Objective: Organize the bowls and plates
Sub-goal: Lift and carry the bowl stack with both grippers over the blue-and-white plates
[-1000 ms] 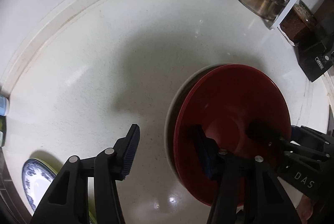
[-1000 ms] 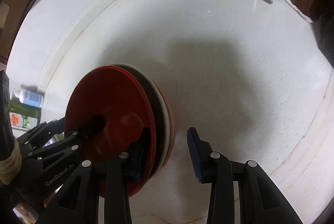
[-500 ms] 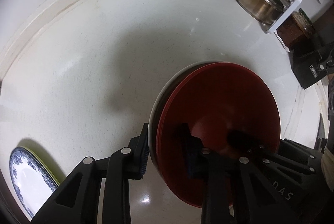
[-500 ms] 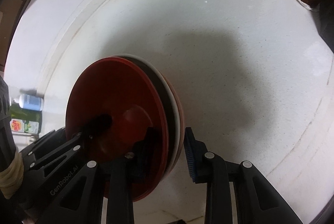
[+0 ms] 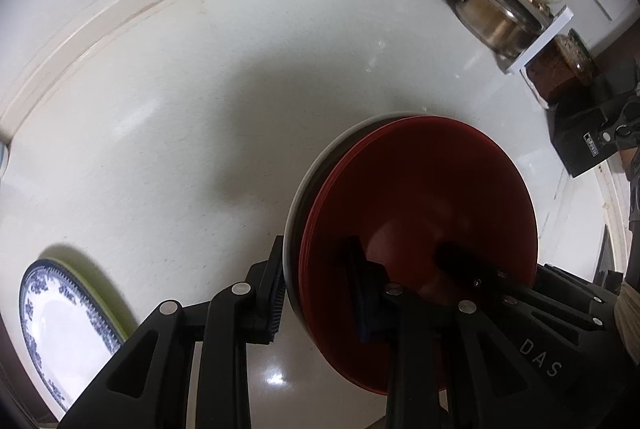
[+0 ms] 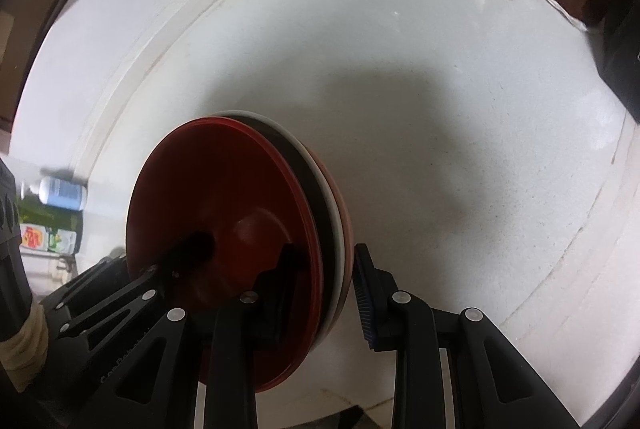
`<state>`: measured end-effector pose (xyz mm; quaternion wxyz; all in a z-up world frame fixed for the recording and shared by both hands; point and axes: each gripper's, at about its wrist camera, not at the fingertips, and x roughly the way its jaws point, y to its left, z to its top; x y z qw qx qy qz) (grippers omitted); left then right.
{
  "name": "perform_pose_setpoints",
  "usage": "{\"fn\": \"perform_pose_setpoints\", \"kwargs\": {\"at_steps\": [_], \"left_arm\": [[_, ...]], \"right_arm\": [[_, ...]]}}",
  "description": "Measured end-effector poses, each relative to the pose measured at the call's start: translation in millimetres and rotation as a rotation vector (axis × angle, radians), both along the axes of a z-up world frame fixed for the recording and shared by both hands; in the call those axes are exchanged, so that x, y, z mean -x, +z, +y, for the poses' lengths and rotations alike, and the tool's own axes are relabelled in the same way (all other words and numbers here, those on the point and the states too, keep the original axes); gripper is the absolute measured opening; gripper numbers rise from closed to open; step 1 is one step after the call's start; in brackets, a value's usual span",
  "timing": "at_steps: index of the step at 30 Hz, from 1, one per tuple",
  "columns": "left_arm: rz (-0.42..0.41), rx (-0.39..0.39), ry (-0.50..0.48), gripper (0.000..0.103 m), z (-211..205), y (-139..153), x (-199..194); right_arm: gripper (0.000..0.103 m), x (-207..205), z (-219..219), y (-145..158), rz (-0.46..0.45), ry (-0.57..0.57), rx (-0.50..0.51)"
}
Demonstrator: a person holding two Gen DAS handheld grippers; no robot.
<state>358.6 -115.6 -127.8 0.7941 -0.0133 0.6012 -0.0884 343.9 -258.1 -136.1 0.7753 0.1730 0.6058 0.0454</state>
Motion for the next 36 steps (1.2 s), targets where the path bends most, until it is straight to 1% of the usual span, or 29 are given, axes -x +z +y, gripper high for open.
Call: {"fn": "perform_pose_setpoints", "kwargs": {"at_steps": [13, 16, 21, 25, 31, 36], "left_arm": [[-0.076, 0.037, 0.101, 0.028, 55, 35, 33], [-0.087, 0.057, 0.131, 0.028, 72, 42, 40], [-0.095, 0.052, 0.175, 0.028, 101, 52, 55], [-0.108, 0.047, 0.21, 0.028, 130, 59, 70], [-0.114, 0.043, 0.275, 0.028, 177, 63, 93], [-0.108, 0.041, 0.317, 0.028, 209, 61, 110]], "right_arm": [[0.029, 21, 35, 38, -0.09, 0.112, 0.006], [0.029, 26, 52, 46, -0.101, 0.135, 0.003], [0.029, 36, 81, 53, -0.094, 0.178, -0.022], [0.029, 43, 113, 58, -0.108, 0.211, -0.026], [0.029, 57, 160, 59, -0.11, 0.28, -0.038], [0.029, 67, 187, 58, -0.108, 0.323, -0.041]]}}
